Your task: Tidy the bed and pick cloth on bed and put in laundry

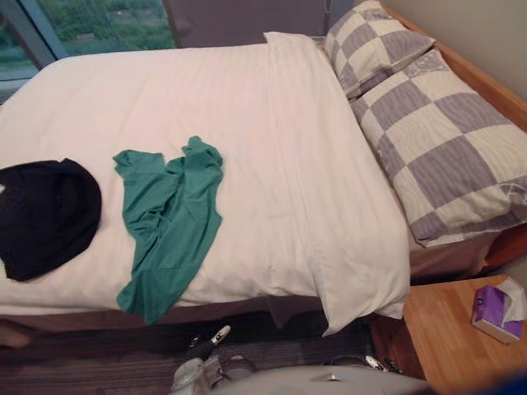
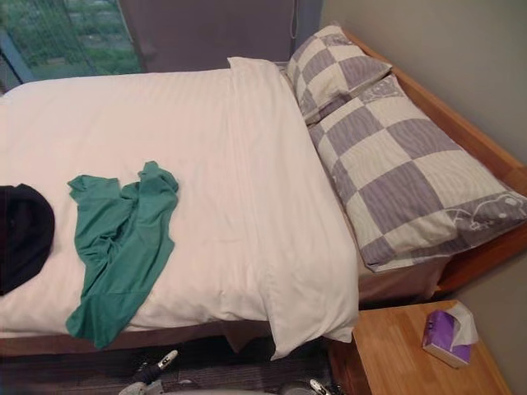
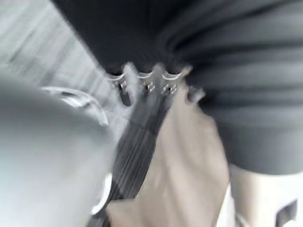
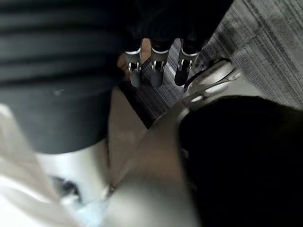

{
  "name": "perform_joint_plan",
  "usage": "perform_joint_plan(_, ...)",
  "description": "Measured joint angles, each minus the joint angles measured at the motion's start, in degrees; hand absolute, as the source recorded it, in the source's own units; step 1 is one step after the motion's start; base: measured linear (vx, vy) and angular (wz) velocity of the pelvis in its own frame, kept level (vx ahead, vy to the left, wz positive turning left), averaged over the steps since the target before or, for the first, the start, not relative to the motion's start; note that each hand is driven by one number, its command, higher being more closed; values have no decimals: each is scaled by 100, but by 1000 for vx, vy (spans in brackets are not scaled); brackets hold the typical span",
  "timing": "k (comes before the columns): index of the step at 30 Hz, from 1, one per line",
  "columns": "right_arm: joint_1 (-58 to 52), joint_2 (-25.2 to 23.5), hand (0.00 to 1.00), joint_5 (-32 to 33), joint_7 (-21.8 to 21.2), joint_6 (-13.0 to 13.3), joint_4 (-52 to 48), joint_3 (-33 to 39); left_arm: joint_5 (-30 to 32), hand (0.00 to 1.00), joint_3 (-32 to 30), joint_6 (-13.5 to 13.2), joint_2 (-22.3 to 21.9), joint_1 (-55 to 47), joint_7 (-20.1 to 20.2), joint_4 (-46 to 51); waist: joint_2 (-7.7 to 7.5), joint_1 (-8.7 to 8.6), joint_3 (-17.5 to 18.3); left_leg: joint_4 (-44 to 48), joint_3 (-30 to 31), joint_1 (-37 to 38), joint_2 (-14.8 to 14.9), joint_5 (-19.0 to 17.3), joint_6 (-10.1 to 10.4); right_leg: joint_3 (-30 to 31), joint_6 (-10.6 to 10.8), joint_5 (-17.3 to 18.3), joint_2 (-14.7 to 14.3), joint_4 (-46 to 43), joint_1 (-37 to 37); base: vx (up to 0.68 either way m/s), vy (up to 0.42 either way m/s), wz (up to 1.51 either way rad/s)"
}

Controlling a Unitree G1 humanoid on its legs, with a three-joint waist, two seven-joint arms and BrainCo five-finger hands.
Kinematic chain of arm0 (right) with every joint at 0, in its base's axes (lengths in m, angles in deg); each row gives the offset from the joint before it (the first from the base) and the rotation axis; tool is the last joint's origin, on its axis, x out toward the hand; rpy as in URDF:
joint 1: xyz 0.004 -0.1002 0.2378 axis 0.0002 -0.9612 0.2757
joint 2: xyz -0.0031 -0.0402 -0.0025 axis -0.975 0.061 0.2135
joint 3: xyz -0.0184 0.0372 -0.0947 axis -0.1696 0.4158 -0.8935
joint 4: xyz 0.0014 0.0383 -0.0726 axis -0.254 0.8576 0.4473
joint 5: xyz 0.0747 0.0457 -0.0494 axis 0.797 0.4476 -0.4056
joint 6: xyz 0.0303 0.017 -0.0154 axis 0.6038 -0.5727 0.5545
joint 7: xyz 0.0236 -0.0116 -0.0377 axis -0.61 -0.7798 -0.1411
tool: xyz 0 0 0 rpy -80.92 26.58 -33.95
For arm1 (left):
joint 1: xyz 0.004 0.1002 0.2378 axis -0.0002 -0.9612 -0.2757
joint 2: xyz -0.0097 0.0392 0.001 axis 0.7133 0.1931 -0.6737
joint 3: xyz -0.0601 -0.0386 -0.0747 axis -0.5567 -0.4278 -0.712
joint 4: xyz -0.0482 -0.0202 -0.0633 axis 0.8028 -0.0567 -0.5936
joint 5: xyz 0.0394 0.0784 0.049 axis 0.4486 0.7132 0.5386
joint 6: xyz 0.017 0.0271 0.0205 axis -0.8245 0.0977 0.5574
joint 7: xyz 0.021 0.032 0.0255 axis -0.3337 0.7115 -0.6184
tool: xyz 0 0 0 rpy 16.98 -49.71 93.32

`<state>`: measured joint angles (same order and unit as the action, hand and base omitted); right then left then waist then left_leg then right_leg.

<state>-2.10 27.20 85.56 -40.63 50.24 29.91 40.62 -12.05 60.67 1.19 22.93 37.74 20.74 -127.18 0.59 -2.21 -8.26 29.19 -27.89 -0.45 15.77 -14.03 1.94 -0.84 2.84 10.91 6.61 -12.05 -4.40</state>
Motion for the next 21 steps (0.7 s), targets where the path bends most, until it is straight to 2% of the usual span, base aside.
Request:
perform_joint_plan(1,19,-7,0,-1,57,-1,10,53,44,0,-2,0,-5,0,-105,-6,-4,-14,-2,-31,44,50,69,-5,3,7,36,23,107,-53,3,30,222,7)
perform_joint_plan(3,56,-8,0,-42,167,0,124,324,35,0,-19,48,11,-26,-365,-9,-83,-62,6,-467,215,260,244,32,38,64,209,101,772,-189,57,60,423,21)
perform_joint_plan(4,55,14,0,-139,211,4,171,460,39,0,-44,128,21,-29,-357,-7,-76,-108,3,-633,333,268,441,95,72,77,436,163,1091,-252,99,58,481,36)
perform_joint_plan(6,36,21,0,-263,235,23,236,568,43,0,-90,144,21,-47,-340,-1,-70,-160,1,-861,400,269,678,276,75,72,681,222,1389,-358,152,35,412,42)
perform_joint_plan(7,38,26,0,-297,272,99,304,777,97,0,-130,137,9,-48,-286,1,-39,-177,2,-1291,501,307,877,654,-94,48,1046,254,1669,-490,227,23,612,45)
perform_joint_plan(8,71,13,0,-339,287,168,344,983,121,0,-165,104,1,-38,-231,-6,-24,-193,-22,-1355,441,339,923,1047,403,56,1125,260,1872,-500,244,24,802,26)
perform_joint_plan(9,153,-94,0,-351,318,202,492,1225,138,0,-252,76,122,-2,-179,14,-191,-160,-53,-977,337,292,705,822,1183,157,1110,95,2212,-438,141,37,680,2)
perform_joint_plan(10,160,-325,0,-396,378,295,625,1406,317,0,-243,84,317,39,-178,-45,-422,-199,45,-492,356,135,611,367,1263,167,1041,-610,2349,-269,76,58,703,-12)
perform_joint_plan(11,146,-395,0,-435,437,345,623,1490,379,0,-236,81,363,-3,-160,-120,-426,-224,83,-351,364,119,615,240,1260,170,940,-1078,2350,-159,66,76,690,-14)
perform_joint_plan(12,171,-455,0,-505,506,355,630,1554,501,0,-154,86,423,-9,-103,-245,-335,-246,127,-283,326,170,587,95,1287,100,633,-2049,2322,56,91,63,703,-15)
perform_joint_plan(13,185,-473,0,-496,531,357,629,1519,531,0,34,94,472,79,-121,-263,-329,-257,126,-308,279,203,540,82,1223,-5,396,-2563,2326,139,133,73,636,-22)
perform_joint_plan(14,224,-458,0,-461,542,371,669,1384,559,0,356,101,530,67,-107,-275,-299,-286,132,-505,50,329,470,81,1024,-540,-69,-2727,2332,-153,361,108,499,-36)
perform_joint_plan(15,278,-372,0,-470,508,365,719,1112,550,0,554,102,534,64,-94,-289,-269,-248,131,-894,-281,587,371,198,858,-1368,-197,-2123,2261,-778,647,120,449,-46)
perform_joint_plan(16,328,-319,0,-501,473,365,778,1000,550,0,635,105,533,55,-79,-294,-218,-235,129,-1096,-400,712,319,268,798,-1703,8,-1816,2089,-993,717,111,382,-60)
perform_joint_plan(17,413,-202,0,-535,347,381,839,818,538,0,744,114,526,46,-38,-304,-68,-226,135,-1440,-642,887,285,398,701,-2236,173,-1284,1602,-1271,748,70,359,-56)
perform_joint_plan(18,473,-63,0,-549,206,431,835,604,531,0,924,112,526,56,38,-337,49,-226,104,-1697,-798,985,200,497,590,-2544,105,-632,1084,-1425,774,58,329,-48)
perform_joint_plan(19,511,-9,0,-548,156,457,832,499,530,0,991,108,521,118,92,-366,95,-227,75,-1747,-819,1008,143,517,562,-2540,116,-369,840,-1491,796,84,248,-24)
perform_joint_plan(20,527,61,0,-555,80,497,794,290,544,0,1152,109,526,176,194,-392,123,-279,39,-1864,-849,1037,-9,545,523,-2478,106,68,449,-1470,787,90,172,-14)
perform_joint_plan(21,568,106,0,-578,21,516,746,61,609,0,1309,110,524,258,243,-418,81,-290,-26,-1968,-914,1086,-221,551,512,-2361,-6,222,492,-1449,748,73,155,-10)
